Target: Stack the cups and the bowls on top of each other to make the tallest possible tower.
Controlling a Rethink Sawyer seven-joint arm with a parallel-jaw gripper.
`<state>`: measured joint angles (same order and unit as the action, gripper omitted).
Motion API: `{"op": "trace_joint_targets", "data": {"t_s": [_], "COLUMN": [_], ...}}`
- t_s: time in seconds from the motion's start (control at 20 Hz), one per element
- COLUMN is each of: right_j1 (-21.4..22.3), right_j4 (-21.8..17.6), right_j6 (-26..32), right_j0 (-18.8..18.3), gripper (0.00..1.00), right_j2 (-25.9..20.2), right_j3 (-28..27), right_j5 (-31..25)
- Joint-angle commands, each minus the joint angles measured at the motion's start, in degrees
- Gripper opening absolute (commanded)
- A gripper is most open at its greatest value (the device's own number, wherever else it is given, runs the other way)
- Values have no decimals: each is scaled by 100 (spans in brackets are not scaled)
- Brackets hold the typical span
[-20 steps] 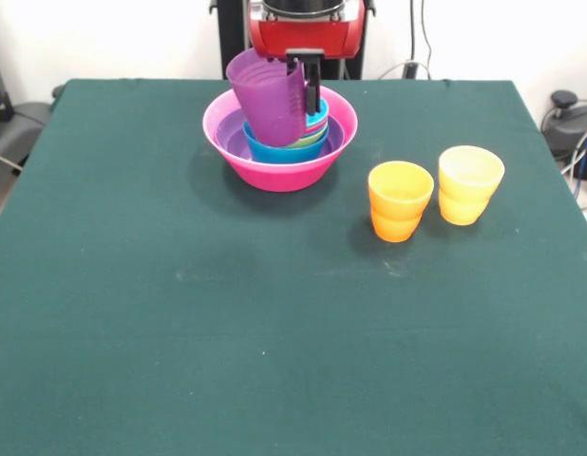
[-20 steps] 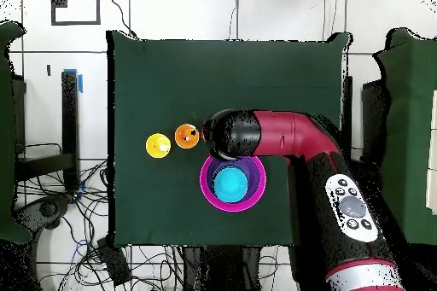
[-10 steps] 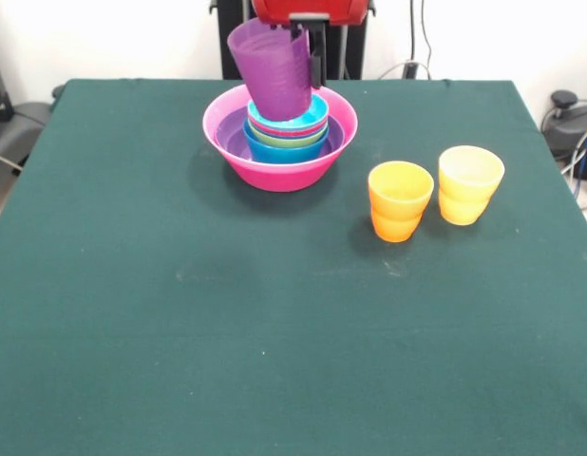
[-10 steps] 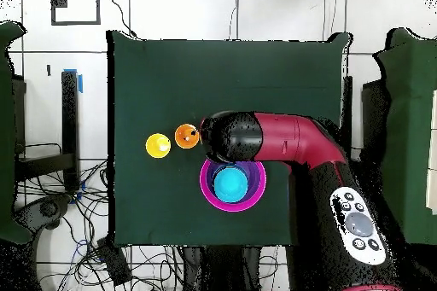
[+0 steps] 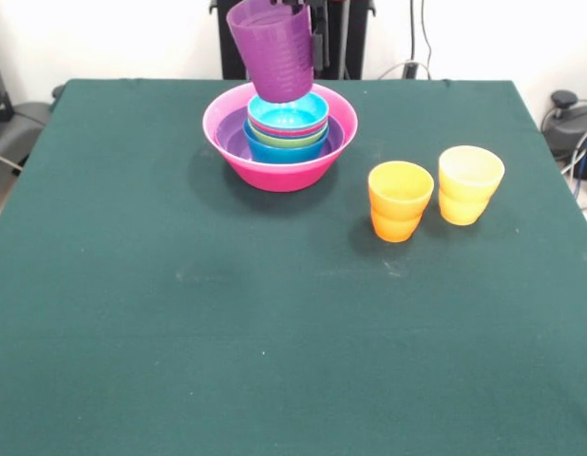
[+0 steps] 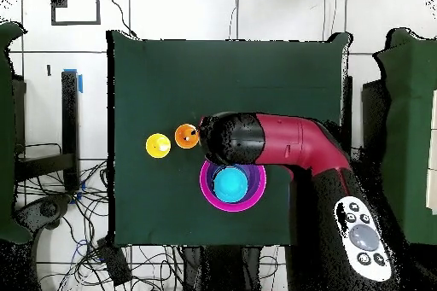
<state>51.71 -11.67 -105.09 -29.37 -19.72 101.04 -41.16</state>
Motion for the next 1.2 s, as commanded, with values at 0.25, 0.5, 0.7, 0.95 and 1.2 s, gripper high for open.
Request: {"op": "trace_joint_targets", "data": {"t_s": [0.25,0.5,0.7,0.95,1.2], "right_j1": [-314,-363,-276,-319,-330], "right_j4": [-78,-235,-338,-424,-414], "right_j6": [-266,-46,21,-97,-74], "right_j0": [13,-118,-190,-219,-252], "gripper": [0,0,0,0,0], "right_j2": [60,24,30,56,27], "right_j3": [290,465,684,860,958], "right_j5": [20,284,408,762,847]}}
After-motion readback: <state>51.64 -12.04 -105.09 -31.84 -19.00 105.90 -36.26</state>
